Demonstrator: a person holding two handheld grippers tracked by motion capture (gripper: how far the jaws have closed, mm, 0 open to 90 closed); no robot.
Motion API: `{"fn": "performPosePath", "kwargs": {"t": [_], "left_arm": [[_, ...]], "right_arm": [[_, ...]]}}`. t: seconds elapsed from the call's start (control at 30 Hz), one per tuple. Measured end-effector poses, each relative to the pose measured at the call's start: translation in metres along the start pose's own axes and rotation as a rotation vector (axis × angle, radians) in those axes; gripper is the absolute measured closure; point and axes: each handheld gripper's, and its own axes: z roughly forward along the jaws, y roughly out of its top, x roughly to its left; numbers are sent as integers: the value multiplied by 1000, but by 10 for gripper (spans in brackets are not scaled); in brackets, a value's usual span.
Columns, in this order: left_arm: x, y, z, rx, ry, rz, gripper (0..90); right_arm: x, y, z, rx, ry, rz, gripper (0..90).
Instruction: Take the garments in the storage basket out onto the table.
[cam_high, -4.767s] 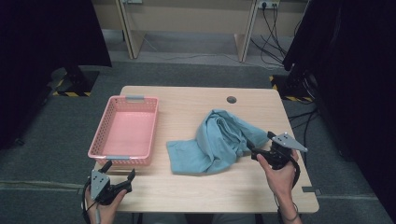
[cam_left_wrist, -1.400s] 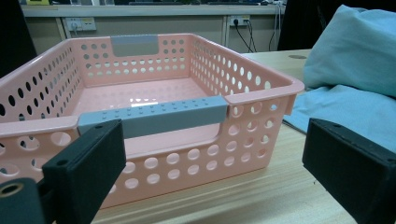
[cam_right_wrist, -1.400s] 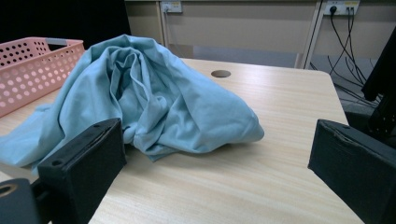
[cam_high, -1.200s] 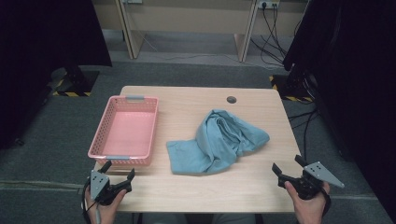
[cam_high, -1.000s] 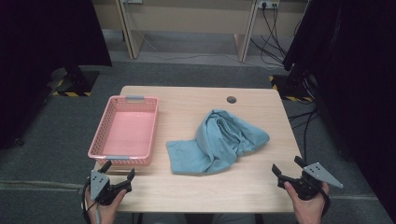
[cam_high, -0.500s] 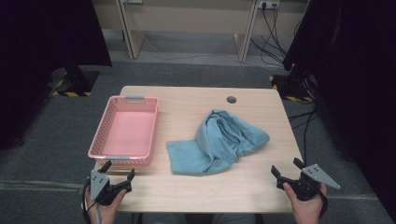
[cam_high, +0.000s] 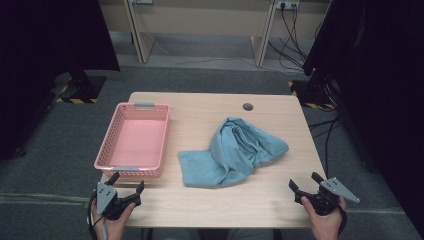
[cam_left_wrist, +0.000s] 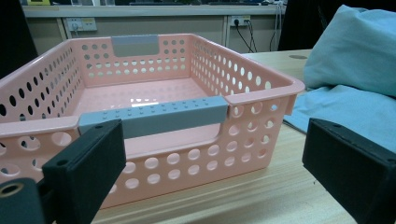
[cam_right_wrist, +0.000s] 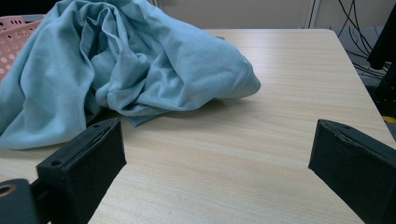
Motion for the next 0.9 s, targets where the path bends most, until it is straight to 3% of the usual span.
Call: {"fn": "performPosePath", "kwargs": {"t": [0.9], "left_arm": [[0,0,0,-6,1,-4,50]], "right_arm": [[0,-14,9,3,-3,9,33]]}}
